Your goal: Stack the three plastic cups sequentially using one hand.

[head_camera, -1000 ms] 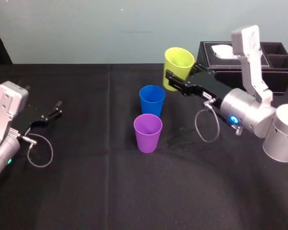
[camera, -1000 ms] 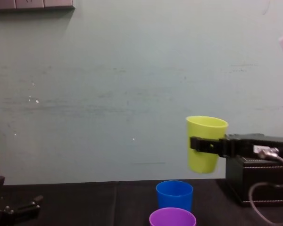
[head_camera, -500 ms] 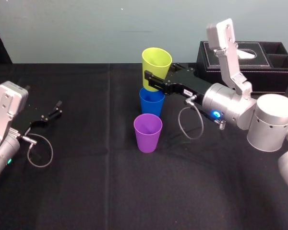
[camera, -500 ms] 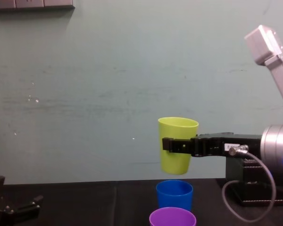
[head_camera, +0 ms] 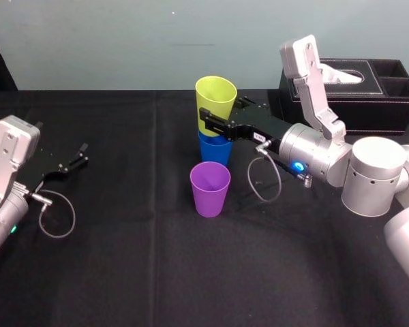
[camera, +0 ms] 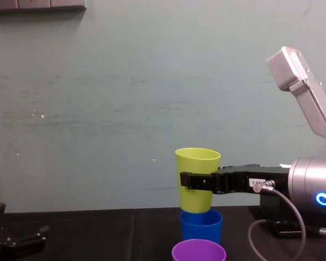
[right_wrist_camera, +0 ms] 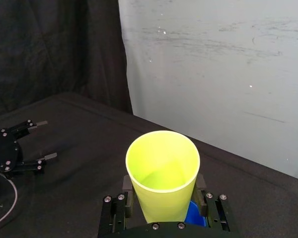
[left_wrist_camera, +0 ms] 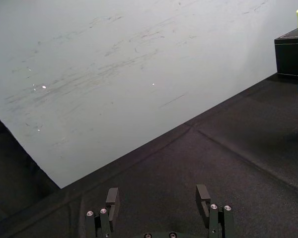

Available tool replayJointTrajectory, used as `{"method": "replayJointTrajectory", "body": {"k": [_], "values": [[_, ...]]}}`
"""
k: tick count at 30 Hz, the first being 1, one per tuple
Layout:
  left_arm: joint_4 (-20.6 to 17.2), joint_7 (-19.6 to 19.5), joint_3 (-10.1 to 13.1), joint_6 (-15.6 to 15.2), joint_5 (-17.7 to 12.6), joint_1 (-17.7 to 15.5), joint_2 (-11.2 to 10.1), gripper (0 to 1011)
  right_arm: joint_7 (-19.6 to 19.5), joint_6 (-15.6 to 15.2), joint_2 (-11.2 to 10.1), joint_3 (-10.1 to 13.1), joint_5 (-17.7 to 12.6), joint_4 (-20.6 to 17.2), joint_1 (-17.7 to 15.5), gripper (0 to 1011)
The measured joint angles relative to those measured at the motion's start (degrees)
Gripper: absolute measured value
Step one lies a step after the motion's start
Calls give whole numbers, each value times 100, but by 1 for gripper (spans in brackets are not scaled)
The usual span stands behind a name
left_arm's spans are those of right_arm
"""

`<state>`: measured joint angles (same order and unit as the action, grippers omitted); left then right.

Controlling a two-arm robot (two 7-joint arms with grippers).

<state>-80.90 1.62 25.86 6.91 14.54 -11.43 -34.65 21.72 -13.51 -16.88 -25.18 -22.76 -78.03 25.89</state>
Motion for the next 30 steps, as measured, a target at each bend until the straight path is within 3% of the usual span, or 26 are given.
{"method": "replayJointTrajectory", "body": {"k": [30], "values": [[0,0,0,0,0,0,0,1011,-9,207,155,-114,331,607,134,716]]}}
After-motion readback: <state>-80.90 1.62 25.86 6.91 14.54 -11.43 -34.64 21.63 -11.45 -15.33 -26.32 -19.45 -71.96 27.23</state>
